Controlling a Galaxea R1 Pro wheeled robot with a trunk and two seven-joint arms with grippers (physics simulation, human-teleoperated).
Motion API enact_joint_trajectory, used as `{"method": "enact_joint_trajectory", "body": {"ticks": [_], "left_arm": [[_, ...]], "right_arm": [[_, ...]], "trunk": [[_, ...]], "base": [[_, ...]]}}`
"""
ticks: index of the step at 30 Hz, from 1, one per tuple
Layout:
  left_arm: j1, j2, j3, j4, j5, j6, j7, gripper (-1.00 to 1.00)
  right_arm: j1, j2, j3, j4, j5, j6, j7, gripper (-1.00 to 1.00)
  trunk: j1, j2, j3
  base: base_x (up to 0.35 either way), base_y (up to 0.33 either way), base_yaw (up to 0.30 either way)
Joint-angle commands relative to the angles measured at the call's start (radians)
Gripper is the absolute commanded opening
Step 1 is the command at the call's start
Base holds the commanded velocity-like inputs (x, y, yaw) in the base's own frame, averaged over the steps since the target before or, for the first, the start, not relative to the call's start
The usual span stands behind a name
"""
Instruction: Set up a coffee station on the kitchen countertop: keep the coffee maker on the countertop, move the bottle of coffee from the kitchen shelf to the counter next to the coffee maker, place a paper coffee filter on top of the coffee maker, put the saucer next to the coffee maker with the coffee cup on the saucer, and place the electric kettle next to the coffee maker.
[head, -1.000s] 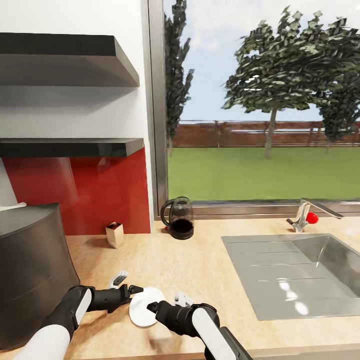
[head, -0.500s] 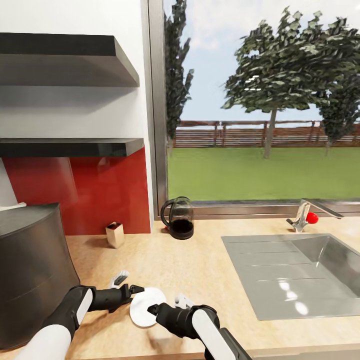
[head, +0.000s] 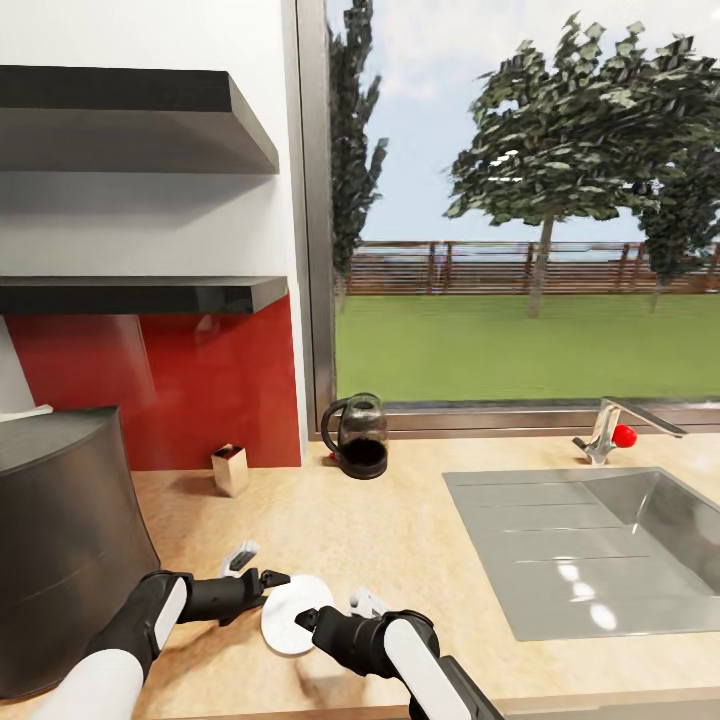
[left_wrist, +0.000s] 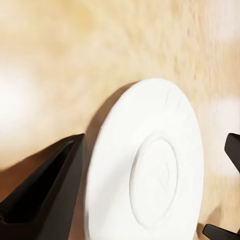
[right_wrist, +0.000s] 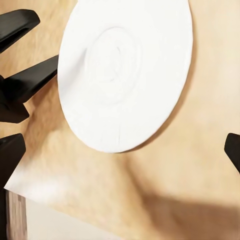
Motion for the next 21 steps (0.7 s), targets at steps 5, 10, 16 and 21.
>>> {"method": "enact_joint_trajectory", "body": {"ticks": [5,10,16,21], "left_arm": [[0.000,-0.002,0.004,0.001,-0.009,0.007,-0.005,1.00],[0.000,-0.002,0.003,0.002,-0.008,0.007,-0.039,1.00],[0.000,-0.001,0.001,0.002,-0.008,0.007,-0.086,1.00],[0.000,-0.001,0.001,0.002,-0.009,0.007,-0.092,1.00]], "right_arm": [[0.000,0.000,0.001,-0.001,-0.010,0.000,-0.010,1.00],[0.000,0.000,0.001,-0.002,-0.010,0.000,-0.010,1.00],[0.000,0.000,0.000,-0.003,-0.010,-0.001,-0.010,1.00],[-0.001,0.000,-0.001,-0.003,-0.011,-0.005,-0.009,1.00]], "trunk": [[0.000,-0.001,-0.001],[0.000,-0.001,-0.001],[0.000,-0.001,-0.001],[0.000,-0.001,-0.001]], "base": [[0.000,0.000,0.000],[0.000,0.000,0.000],[0.000,0.000,0.000],[0.000,0.000,0.000]]}}
